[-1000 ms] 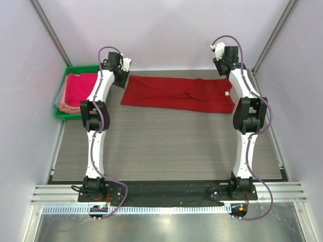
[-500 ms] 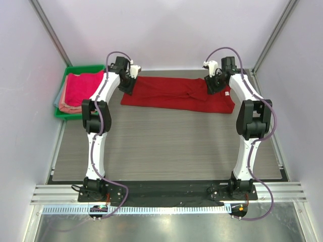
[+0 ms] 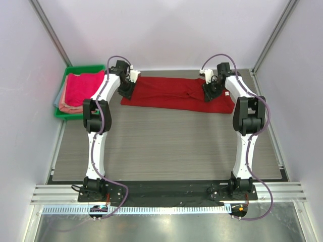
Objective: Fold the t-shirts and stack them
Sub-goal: Fold the tshirt
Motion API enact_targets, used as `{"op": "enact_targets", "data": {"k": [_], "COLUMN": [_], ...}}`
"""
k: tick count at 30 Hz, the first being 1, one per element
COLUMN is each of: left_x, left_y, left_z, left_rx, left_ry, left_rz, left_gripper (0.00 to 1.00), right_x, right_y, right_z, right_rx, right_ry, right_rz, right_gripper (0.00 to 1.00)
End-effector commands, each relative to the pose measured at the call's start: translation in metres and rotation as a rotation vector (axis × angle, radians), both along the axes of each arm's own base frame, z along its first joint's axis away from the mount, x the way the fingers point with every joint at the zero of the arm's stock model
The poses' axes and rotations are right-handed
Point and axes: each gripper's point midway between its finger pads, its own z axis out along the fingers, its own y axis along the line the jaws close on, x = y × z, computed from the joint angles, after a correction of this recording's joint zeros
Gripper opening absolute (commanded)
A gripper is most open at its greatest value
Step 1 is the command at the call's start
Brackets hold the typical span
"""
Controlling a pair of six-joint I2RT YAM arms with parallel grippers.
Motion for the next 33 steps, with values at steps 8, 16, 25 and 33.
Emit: {"op": "enact_targets", "data": {"k": [8,16,25,33], "left_x": [-0.003,-0.003,-0.004,-0.005], "left_y": [0.004,0.004,0.004,0.005], "left_z": [-0.011,-0.011,-0.005,0.007], "left_rx": [0.022,0.038,0.055,0.073], "left_ry": [0.021,0.018,0.003,-0.022], "left_rz": [-0.001,-0.003,-0.006,-0.015], "left_gripper": [0.23,0.23,0.23,0.26], "right_x": [0.018,0.020,0.059,0.112], "right_y": [0.016,0.016,0.021,0.066], "right_z": [0.007,0.002,0.063,0.087], "right_rx": [0.016,0.007,-0.017,-0.064], "right_ry": [-0.040,-0.036,-0.235,-0.413], "right_rz": [0.044,0.042,0.041,0.078], "right_gripper": [0.38,0.12,0.05,0.19]}}
